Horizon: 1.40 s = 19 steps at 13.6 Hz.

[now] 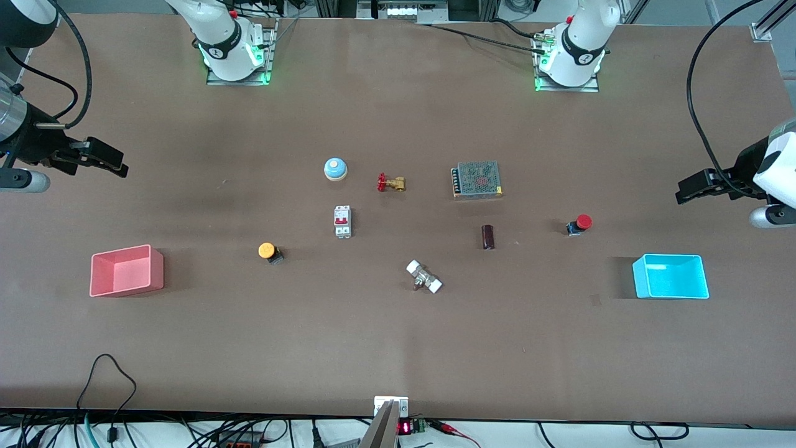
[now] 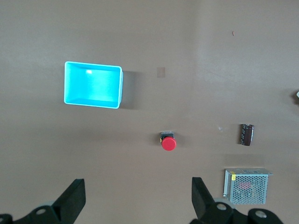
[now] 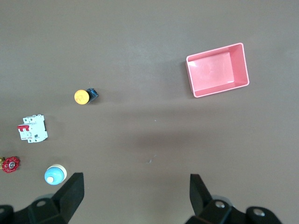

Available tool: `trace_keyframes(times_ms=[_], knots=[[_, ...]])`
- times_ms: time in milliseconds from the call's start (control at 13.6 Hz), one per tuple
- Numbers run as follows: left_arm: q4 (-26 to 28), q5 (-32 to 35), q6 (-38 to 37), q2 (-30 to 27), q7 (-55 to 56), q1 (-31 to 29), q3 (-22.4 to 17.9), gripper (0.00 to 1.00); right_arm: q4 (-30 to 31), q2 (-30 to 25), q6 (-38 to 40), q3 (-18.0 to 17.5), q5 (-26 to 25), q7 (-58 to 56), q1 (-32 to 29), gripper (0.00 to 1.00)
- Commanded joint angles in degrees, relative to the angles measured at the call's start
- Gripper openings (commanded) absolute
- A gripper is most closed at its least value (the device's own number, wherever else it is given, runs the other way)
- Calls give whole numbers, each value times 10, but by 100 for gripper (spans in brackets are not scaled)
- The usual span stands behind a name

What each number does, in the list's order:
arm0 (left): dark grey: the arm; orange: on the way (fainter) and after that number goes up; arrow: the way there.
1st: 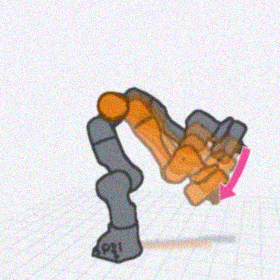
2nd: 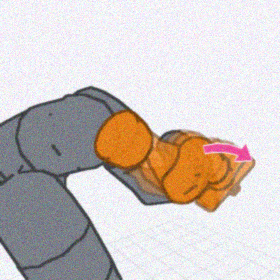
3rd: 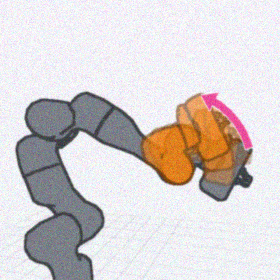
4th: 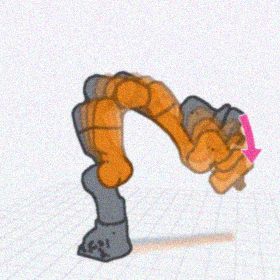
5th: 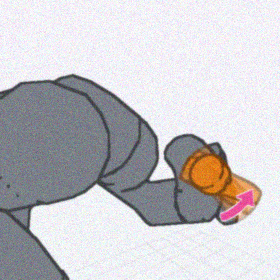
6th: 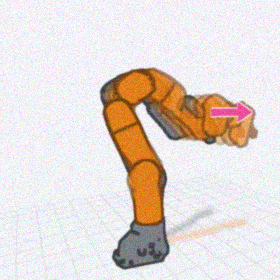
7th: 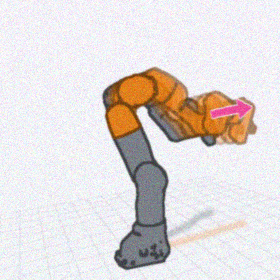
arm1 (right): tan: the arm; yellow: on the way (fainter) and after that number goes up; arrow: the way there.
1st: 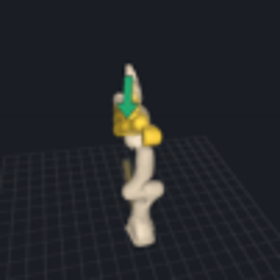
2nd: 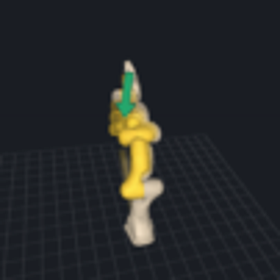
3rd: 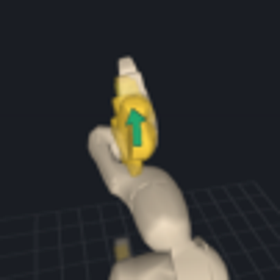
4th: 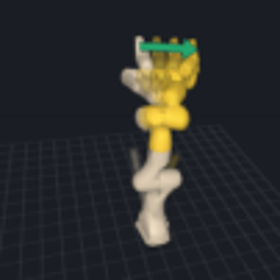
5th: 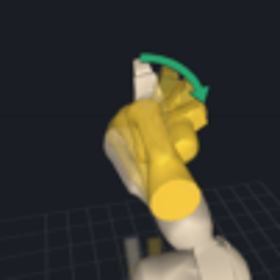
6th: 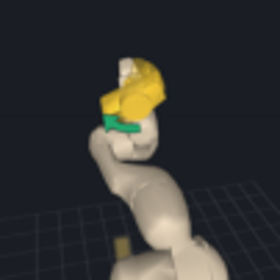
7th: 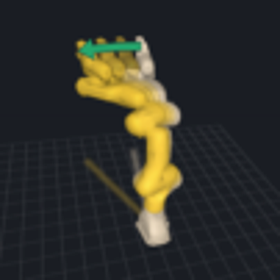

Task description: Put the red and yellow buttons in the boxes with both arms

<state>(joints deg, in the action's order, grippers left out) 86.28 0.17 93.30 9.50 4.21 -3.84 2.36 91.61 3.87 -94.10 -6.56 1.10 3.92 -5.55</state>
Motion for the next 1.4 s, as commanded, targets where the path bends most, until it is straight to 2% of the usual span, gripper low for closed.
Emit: trace_keyframes(times_ms=[0, 220, 441, 588, 808, 1102, 1322], knots=[[20, 14, -2, -20, 5, 0, 5, 100, 16, -16, 2, 3, 0, -7, 3, 100], [24, 14, -3, -17, 5, 4, 5, 100, 19, -17, 3, 3, 0, -7, 3, 100], [81, 14, -7, -16, 1, 8, 42, 100, 16, -4, -6, 1, 1, -6, 6, 100], [115, 11, 12, -4, 5, 8, 55, 100, 14, 22, -9, -1, 2, -8, 14, 100], [137, 9, 46, 25, 5, 11, 55, 100, 11, 68, -9, -1, 8, -8, 33, 100], [301, -12, 225, 6, 15, 21, 55, 100, 13, 107, -77, -2, 11, 3, 53, 100], [347, -15, 318, 20, 34, 29, 55, 100, 21, 127, -112, -2, 11, 5, 61, 100]])
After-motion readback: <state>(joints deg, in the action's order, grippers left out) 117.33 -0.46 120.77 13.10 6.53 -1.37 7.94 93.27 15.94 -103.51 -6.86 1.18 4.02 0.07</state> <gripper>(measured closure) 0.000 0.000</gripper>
